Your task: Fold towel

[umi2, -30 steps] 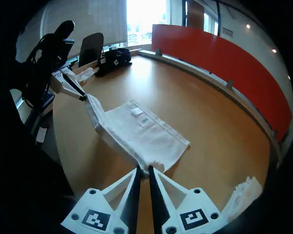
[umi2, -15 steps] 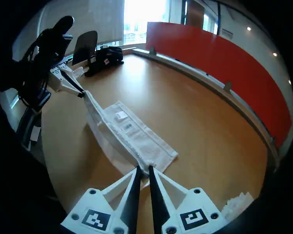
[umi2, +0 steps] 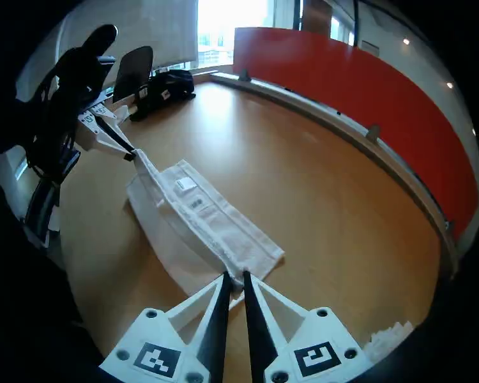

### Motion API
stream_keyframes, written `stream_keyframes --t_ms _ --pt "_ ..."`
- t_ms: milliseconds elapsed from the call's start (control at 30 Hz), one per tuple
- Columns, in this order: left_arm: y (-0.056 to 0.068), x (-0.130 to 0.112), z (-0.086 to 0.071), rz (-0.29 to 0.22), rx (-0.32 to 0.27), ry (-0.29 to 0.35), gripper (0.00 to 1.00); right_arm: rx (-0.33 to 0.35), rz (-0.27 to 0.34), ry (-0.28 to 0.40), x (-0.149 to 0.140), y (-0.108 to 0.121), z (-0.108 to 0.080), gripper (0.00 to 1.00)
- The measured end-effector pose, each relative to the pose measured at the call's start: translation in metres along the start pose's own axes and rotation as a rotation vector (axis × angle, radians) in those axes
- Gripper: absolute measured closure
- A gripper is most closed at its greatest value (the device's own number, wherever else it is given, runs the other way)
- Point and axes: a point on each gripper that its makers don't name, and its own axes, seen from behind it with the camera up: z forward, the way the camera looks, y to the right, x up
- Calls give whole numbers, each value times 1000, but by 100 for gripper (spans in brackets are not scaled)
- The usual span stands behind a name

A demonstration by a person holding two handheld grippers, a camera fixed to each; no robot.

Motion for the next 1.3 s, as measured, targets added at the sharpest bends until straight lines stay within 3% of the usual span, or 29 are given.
stream_keyframes --t_ms 367,700,1100,1300 --pt "-8 -3 26 -2 18 -27 89 4 17 -35 -10 10 22 85" --pt "-14 -8 50 -34 27 -47 89 5 72 -62 -23 16 40 85" --pt "-27 -7 69 -80 69 -47 88 -14 95 -61 -25 21 54 81" --pt "-31 -7 71 -72 75 -48 82 -26 92 -66 -28 25 58 75"
